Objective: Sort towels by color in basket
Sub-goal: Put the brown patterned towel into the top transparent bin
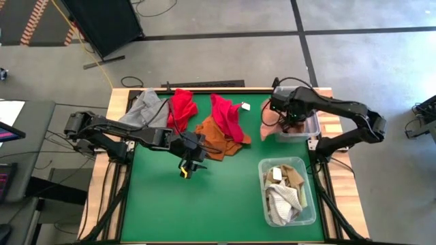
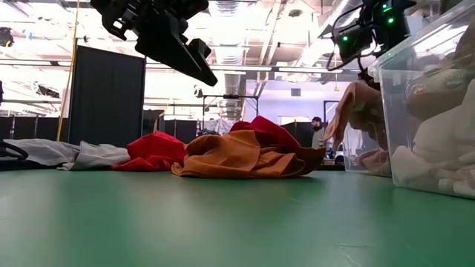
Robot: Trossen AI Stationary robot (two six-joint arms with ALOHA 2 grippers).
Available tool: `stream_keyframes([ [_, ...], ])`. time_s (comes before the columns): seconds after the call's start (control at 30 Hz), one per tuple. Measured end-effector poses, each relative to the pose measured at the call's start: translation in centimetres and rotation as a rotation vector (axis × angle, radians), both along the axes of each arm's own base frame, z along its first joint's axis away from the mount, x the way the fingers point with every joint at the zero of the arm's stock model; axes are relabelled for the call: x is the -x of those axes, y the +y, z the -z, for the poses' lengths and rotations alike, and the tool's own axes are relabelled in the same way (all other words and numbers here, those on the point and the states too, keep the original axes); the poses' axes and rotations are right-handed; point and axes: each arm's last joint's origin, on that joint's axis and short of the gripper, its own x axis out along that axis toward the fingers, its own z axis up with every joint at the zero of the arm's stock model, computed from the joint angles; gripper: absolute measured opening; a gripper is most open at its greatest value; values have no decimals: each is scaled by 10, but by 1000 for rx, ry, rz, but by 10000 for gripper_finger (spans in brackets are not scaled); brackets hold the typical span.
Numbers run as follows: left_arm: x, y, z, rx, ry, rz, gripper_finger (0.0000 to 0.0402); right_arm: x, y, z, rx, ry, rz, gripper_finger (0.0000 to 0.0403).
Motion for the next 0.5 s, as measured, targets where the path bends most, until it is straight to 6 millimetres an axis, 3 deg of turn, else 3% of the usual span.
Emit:
stream_keyframes([
  [0.1,0,0,0,0,0,0,203,2,1,-10,27,20,18,268],
  [0.3,0,0,0,0,0,0,203,-8,15,-42,101,-122,-80,265],
  [0.5,0,0,0,0,0,0,203,-32,50,-62,98,-240,-389,260],
])
